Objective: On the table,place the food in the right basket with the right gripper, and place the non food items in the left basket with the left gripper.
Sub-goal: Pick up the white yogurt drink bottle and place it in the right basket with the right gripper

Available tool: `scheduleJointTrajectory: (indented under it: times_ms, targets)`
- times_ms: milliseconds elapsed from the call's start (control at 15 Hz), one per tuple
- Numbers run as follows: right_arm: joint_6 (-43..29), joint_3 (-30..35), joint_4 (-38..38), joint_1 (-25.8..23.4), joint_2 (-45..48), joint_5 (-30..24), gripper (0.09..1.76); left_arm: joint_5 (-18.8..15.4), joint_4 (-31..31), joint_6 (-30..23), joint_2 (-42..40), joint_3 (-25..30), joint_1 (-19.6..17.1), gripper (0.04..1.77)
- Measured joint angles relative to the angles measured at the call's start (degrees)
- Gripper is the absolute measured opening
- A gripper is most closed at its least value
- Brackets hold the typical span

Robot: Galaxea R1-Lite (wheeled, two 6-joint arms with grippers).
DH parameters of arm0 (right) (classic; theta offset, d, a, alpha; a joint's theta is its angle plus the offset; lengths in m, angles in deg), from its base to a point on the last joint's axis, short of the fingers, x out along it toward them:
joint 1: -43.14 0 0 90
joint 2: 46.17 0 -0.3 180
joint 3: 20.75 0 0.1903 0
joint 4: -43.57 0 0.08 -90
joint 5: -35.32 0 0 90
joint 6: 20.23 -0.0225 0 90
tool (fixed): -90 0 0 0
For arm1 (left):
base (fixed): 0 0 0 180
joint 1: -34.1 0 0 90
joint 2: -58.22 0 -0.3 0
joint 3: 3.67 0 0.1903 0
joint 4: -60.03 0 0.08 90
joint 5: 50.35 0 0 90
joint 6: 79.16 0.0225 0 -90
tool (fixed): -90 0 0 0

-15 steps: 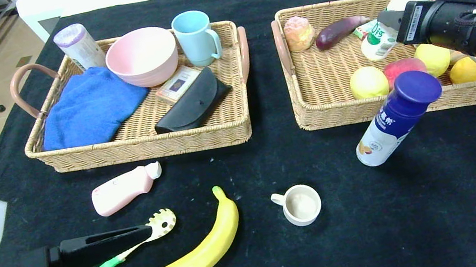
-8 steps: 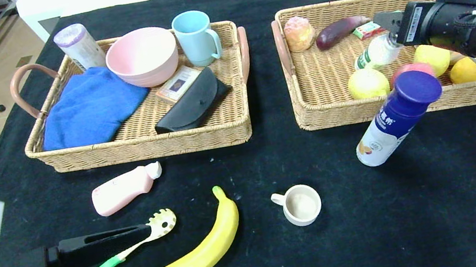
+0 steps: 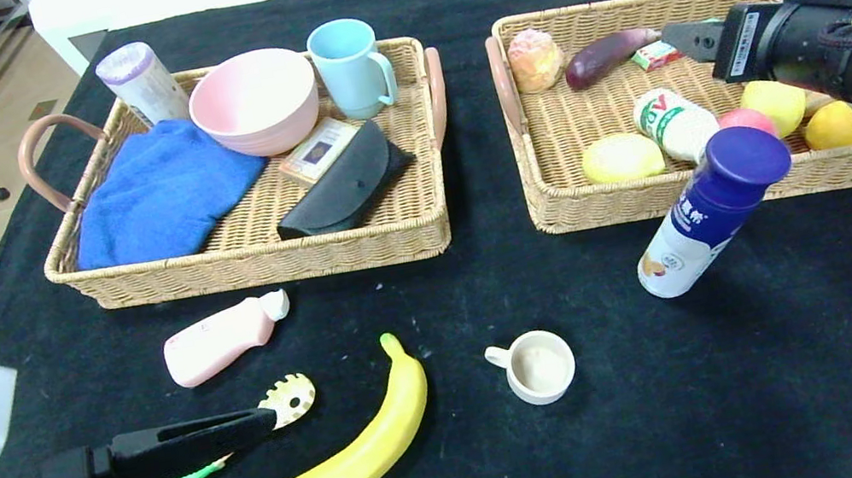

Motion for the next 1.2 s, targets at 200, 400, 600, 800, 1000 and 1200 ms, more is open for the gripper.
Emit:
scheduleJointTrajectory:
  times_ms: [200, 400, 600, 800, 1000, 1200]
  targets:
    - [0.55, 1.89, 0.27, -0.24, 1.57, 0.0, 1.6, 0.02, 0.0, 0.0, 0.05, 0.07, 0.02, 1.72]
    - [1.16, 5.46, 0.46, -0.21, 5.28, -0.11, 1.64, 0.02, 0.0, 0.0, 0.05, 0.1, 0.02, 1.72]
    - [1.27, 8.85, 3.61, -0.55, 10.68, -0.33, 1.66, 0.0, 0.0, 0.04, -0.06, 0.1, 0.02, 1.72]
    - [1.29, 13.46, 6.96, -1.01, 17.43, -0.87, 1.68, 0.0, 0.04, 0.04, -0.15, 0.1, 0.02, 1.72]
    - [1.29, 18.29, 12.75, -1.71, 24.21, -2.73, 1.69, 0.0, 0.0, 0.04, -0.2, 0.22, 0.02, 1.72]
    - [1.84, 23.88, 15.68, -2.58, 30.42, -4.67, 1.69, -0.02, -0.02, 0.13, -0.22, 0.33, 0.02, 1.72]
